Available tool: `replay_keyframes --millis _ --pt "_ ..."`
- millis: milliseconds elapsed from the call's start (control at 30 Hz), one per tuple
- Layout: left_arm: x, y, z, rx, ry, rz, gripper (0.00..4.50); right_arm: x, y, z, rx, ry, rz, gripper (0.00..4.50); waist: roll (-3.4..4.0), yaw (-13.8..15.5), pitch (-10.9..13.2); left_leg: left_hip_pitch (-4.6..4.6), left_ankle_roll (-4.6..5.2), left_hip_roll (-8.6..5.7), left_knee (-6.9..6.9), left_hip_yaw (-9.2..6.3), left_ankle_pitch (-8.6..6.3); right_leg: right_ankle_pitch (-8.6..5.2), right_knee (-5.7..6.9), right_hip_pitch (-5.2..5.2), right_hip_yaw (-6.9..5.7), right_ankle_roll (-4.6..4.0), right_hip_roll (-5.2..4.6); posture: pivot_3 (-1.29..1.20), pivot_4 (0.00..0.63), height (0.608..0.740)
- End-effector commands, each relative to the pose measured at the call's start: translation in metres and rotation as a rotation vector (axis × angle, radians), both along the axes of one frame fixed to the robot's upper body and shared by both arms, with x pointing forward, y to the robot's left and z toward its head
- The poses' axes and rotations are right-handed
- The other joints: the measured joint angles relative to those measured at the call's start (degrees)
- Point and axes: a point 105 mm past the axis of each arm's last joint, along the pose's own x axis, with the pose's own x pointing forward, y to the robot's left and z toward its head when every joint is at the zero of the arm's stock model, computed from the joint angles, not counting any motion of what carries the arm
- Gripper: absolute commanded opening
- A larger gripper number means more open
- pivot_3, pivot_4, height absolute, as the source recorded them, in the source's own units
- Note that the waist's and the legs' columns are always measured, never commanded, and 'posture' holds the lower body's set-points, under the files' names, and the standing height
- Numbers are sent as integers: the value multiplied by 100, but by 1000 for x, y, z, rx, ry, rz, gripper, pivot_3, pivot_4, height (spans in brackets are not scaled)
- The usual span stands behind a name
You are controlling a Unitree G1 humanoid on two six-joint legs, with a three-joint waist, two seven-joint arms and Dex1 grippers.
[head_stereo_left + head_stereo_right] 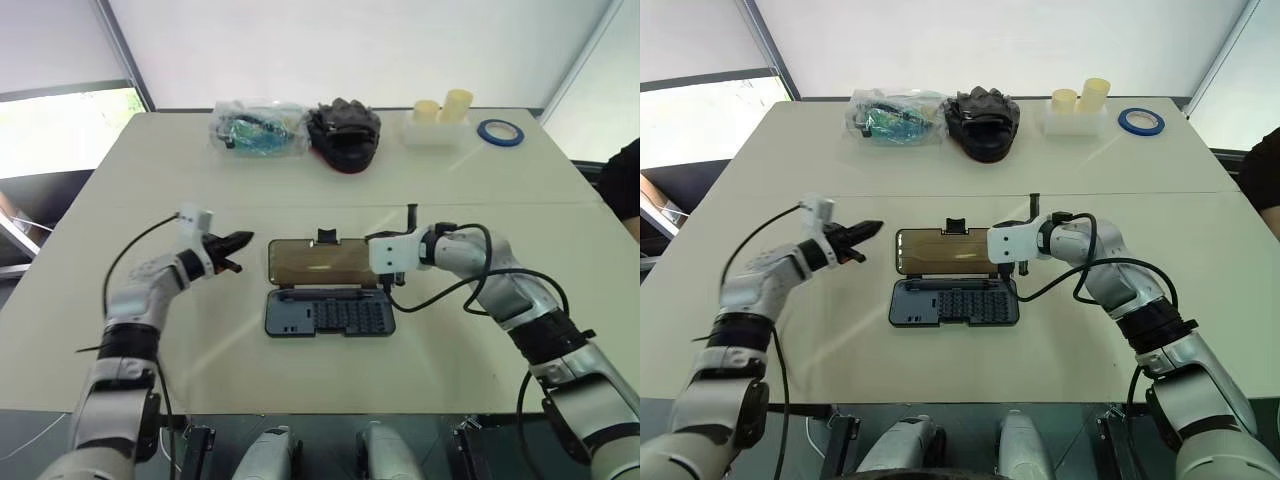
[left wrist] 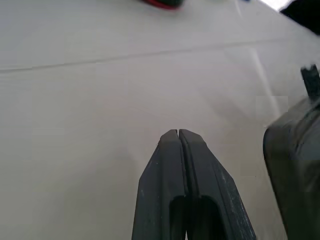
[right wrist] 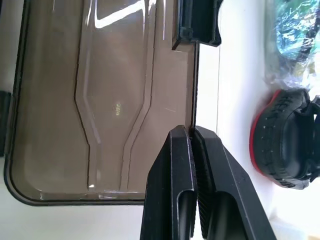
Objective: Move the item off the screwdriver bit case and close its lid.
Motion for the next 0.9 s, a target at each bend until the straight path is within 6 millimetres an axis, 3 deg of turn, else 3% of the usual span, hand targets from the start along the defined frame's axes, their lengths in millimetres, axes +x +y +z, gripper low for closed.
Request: replay_keyframes --millis 33,267,367,600,733,833,900 --pt "5 -17 -2 75 -25 -134 0 -1 5 16 18 -58 -6 21 -3 -15 2 -1 0 0 -1 1 0 0 1 -3 -1 0 0 0 150 740" --pt "3 -34 -2 79 39 -299 0 -10 8 22 53 -42 -80 21 -3 -66 1 -85 -1 0 46 4 1 1 43 -103 0 1 1 0 150 740" --pt "5 -35 5 71 40 -315 0 -17 9 26 100 13 -138 878 -3 -53 2 -86 -1 -1 45 4 1 1 44 -104 0 1 0 0 150 740" --pt "5 -40 18 64 27 -371 0 -43 4 45 192 138 -236 4305 -4 -24 2 -97 0 -6 41 -1 1 1 43 -105 -1 1 -4 0 150 740" --pt "10 -44 52 -35 -11 -407 0 -70 -7 92 548 322 -278 4305 -8 -17 9 -116 0 -7 43 -8 1 1 50 -115 -2 1 -7 0 150 740" --pt "-1 -55 76 -78 -6 -566 0 -73 -28 121 764 374 -295 4305 -12 -16 9 -140 0 -11 54 -12 1 1 63 -134 -7 1 -12 0 150 740" --pt "-11 -60 80 -73 22 -663 0 -71 -46 128 810 358 -335 4305 -13 -10 9 -139 0 -22 53 -19 0 1 97 -135 -12 1 -24 0 150 740"
